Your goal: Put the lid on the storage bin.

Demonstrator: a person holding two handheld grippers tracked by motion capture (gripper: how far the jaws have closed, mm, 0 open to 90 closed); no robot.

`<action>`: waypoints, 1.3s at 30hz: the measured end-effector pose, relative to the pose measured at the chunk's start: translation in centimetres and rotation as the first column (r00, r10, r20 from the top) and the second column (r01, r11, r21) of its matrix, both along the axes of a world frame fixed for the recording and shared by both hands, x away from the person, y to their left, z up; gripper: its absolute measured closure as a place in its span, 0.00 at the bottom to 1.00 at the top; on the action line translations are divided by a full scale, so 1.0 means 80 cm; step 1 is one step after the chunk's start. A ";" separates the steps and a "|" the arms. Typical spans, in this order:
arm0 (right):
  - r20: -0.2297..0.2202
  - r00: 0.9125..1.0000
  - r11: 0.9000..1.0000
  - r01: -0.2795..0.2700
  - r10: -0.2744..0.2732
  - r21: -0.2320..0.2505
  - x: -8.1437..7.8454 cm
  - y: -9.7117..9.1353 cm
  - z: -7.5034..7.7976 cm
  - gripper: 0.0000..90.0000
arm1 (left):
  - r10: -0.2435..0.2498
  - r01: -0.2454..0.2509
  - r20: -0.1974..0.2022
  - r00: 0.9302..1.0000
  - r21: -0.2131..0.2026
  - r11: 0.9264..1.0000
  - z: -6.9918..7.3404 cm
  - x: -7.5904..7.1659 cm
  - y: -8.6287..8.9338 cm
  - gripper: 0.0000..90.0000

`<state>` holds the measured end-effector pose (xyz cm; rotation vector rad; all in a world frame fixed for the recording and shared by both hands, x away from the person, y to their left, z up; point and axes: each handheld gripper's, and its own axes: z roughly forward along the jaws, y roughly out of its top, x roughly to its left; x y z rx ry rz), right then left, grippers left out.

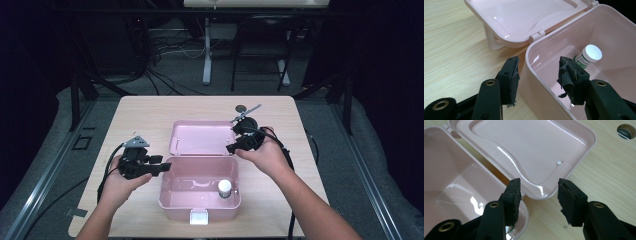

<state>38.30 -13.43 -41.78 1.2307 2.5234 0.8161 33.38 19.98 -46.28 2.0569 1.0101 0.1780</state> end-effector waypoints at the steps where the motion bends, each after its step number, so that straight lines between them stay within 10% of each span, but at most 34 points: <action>1: 0.002 1.000 1.000 0.006 -0.006 0.005 0.001 0.001 0.000 0.60 | 0.000 0.000 0.002 1.000 0.001 1.000 0.001 0.000 0.000 0.56; 16: 0.007 0.997 0.996 0.083 -0.083 0.011 0.036 0.003 -0.003 0.60 | 0.001 -0.001 0.006 1.000 -0.003 1.000 0.004 -0.002 0.004 0.55; 39: -0.053 0.963 0.964 0.266 -0.264 0.022 0.101 0.006 -0.013 0.65 | 0.002 -0.002 0.010 1.000 -0.009 1.000 0.005 -0.004 0.003 0.56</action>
